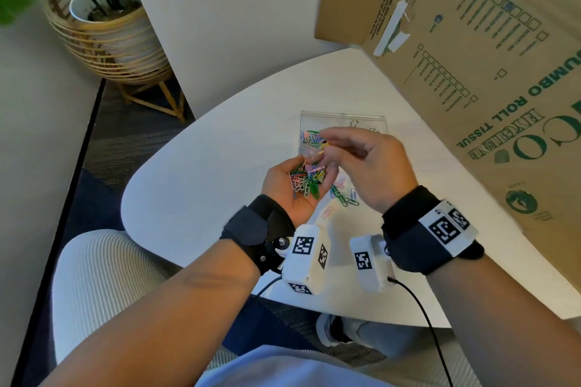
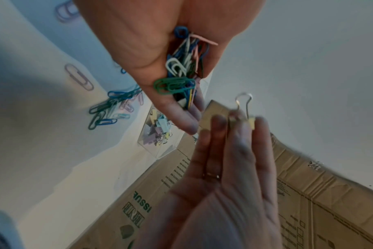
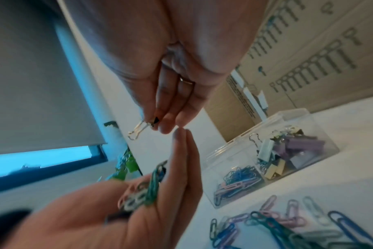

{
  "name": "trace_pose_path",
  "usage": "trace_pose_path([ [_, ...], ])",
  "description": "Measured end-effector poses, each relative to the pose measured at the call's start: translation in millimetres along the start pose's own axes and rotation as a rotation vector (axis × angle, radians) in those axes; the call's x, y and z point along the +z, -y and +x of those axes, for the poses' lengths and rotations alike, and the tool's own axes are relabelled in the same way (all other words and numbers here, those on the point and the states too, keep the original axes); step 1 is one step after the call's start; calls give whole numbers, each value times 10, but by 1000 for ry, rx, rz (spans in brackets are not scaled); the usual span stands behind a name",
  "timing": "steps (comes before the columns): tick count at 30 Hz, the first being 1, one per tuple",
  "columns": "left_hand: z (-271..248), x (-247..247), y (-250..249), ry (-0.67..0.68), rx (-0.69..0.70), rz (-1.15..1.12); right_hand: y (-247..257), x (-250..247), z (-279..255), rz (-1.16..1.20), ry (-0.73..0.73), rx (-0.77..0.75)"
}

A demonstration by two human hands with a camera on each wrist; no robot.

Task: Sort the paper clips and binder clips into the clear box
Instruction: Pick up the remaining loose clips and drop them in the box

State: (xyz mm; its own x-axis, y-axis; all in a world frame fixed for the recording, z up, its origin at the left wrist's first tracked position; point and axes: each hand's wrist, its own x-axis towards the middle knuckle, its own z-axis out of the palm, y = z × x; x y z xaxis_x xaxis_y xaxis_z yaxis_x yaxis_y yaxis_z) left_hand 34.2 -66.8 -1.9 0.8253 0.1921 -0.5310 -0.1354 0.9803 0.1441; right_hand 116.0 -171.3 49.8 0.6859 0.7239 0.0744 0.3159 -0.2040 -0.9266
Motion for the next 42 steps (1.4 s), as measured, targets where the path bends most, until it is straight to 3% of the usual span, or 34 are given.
trace_pose_path([
  [5, -39, -52, -36, 3, -7, -16, -225, -270, 188, 23, -287, 134],
  [11, -50, -79, 20, -52, -17, -1, -440, -497, 483, -149, -378, 254],
  [15, -66, -46, 3, -36, -10, 10, -407, -512, 533, -386, -250, 269],
  [18, -51, -16, -18, -37, -14, 13, -218, -373, 384, -369, -197, 123],
  [21, -26, -11, -18, -34, -13, 9, -21, -216, 167, -350, 2, 3],
  [24, -30, -11, -20, -7, -26, 46, 58, -133, 13, -448, 210, -9],
  [28, -43, 24, 1, 4, 3, 67, -23, -96, -39, -628, 181, 19],
  [42, -46, -18, -9, -29, 12, 105, -54, -39, -76, -482, 92, 14],
])
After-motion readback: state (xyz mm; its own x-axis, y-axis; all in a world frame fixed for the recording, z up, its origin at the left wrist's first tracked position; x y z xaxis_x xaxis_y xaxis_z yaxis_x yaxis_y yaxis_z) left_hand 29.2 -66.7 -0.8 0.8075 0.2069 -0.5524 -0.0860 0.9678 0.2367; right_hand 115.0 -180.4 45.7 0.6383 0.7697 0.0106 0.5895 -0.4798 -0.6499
